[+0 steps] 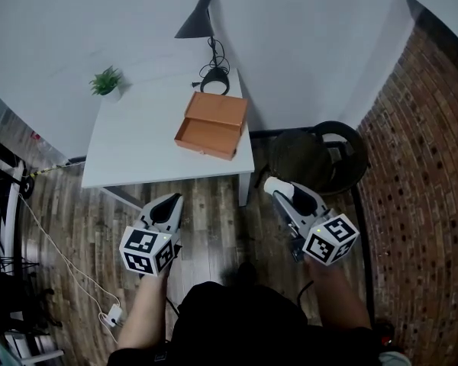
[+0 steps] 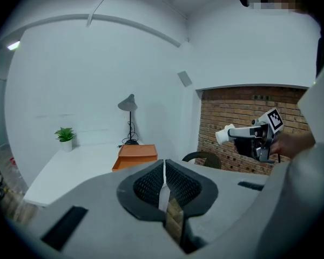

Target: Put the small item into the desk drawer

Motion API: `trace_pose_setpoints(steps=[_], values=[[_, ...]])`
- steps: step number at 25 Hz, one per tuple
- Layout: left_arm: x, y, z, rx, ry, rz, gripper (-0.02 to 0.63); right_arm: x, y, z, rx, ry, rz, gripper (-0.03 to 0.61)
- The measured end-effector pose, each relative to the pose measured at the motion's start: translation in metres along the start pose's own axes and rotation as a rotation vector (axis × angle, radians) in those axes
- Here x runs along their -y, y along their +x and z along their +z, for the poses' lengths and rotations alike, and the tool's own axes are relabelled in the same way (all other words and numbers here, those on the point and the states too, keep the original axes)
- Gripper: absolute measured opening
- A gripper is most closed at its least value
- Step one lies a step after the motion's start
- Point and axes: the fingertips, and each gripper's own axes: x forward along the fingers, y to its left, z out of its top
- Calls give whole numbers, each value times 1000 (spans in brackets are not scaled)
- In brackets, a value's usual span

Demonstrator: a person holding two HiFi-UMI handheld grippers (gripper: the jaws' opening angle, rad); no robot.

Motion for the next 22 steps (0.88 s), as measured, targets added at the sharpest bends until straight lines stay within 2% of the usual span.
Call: trace_pose_setpoints(steps=[4, 11, 16, 22], values=[[-9, 16, 5, 5, -7, -17, 20, 5, 15, 7, -14, -16, -3, 156], [-58, 50, 17, 21, -25, -48, 20, 18, 65, 16, -29, -28, -45, 156], [-118, 88, 29, 34, -28, -99, 20, 28, 124, 23, -30, -39, -108, 156], [-213, 124, 53, 42, -7, -150, 20, 25, 226, 35, -36, -35, -153, 156]])
